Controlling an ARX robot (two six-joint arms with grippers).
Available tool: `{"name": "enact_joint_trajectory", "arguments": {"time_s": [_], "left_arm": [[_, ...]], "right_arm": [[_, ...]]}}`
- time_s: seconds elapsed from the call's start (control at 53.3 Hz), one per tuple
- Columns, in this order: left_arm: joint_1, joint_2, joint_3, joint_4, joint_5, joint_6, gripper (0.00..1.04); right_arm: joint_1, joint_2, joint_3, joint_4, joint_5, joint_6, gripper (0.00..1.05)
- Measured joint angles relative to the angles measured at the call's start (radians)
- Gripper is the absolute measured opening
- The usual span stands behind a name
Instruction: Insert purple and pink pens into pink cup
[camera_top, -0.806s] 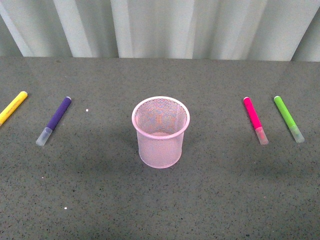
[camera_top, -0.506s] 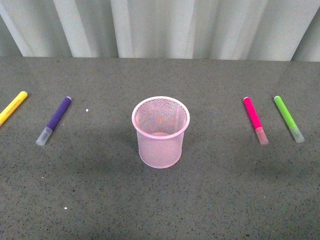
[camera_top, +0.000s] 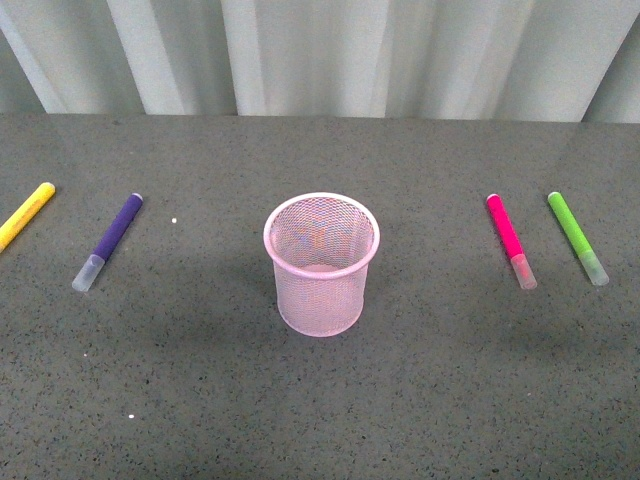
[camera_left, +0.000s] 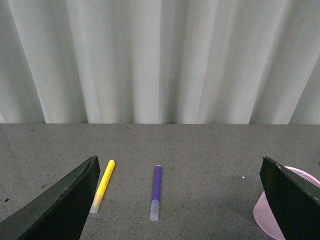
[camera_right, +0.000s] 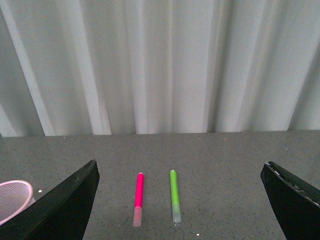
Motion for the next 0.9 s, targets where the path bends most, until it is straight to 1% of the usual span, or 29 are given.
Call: {"name": "enact_joint_trajectory", "arguments": {"time_s": [0.9], "left_arm": [[0.0, 0.0, 0.0, 0.0, 0.0, 0.0, 0.98]], "right_arm": [[0.0, 0.0, 0.0, 0.0, 0.0, 0.0, 0.98]]}}
